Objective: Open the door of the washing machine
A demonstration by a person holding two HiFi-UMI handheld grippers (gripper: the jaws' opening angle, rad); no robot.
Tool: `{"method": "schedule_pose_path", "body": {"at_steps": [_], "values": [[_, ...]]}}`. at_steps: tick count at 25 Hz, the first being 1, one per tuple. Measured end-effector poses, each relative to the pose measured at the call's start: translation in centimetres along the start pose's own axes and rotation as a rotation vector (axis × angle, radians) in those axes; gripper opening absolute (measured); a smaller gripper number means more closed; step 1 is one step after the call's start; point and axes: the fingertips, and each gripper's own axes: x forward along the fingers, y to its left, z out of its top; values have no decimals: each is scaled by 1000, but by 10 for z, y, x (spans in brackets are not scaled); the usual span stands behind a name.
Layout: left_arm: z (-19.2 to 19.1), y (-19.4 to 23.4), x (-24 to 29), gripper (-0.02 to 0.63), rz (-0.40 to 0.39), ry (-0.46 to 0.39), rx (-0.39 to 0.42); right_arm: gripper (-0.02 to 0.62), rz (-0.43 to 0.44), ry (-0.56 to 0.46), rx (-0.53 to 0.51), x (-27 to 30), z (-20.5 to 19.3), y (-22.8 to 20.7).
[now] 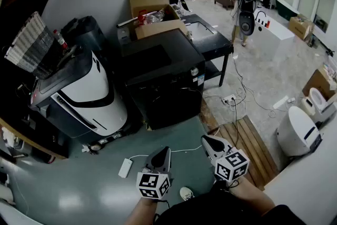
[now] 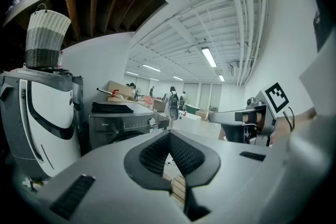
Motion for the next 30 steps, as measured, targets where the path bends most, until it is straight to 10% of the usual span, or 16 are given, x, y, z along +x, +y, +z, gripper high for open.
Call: {"method": "schedule_pose_path", "body": {"at_steps": [30], "values": [[44,23,-1,18,2,-89,35,17,34,-119,-78,9,50,1]]}}
